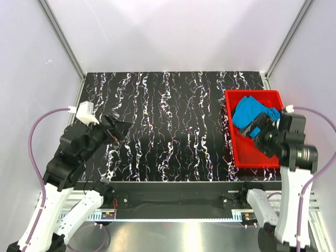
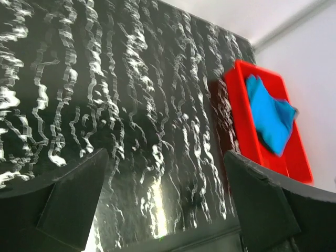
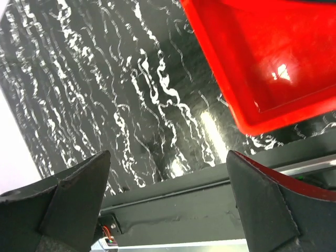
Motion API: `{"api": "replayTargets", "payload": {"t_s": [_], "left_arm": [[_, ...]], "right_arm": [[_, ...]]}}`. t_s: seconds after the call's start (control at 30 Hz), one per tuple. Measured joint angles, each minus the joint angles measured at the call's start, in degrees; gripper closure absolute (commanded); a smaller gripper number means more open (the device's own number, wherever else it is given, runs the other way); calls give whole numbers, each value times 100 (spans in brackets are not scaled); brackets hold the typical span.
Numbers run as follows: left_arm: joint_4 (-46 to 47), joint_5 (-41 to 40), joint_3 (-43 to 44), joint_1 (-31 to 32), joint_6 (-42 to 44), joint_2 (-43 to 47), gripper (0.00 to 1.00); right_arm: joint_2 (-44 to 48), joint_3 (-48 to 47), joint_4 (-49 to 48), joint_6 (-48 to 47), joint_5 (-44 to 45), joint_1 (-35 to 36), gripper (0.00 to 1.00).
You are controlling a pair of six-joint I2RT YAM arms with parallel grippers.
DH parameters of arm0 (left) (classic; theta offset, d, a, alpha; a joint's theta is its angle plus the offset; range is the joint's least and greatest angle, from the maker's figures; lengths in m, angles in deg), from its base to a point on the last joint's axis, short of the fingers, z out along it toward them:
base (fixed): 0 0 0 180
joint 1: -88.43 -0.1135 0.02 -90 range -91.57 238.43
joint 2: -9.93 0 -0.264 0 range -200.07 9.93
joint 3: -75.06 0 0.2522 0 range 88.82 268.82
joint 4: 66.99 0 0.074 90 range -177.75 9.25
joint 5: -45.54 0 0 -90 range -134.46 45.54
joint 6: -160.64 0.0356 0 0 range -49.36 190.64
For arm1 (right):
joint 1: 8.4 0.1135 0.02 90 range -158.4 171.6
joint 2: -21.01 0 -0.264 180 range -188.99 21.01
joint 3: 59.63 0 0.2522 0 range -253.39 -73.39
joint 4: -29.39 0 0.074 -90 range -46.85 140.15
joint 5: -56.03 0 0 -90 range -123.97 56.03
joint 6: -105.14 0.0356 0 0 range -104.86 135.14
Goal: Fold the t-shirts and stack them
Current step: Grab the tshirt from the pile
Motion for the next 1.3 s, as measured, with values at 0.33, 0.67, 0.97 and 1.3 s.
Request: {"api": "replayTargets", "payload": {"t_s": [0.33, 0.67, 0.97, 1.3], "left_arm": [[295, 1840, -509, 0, 236, -26, 18], [299, 2806, -837, 2, 870, 42, 21], [260, 2850, -837, 2, 1421, -7, 22], [254, 2907, -837, 2, 1491, -22, 22]], "right_arm": [[-2559, -713, -1495, -319, 1604, -9, 4], [-5606, -1475, -3038, -1027, 3189, -870, 38], [-6024, -1725, -3539, -868, 2133, -758, 49], [-6800, -1858, -3582, -839, 1716, -275, 53]]}}
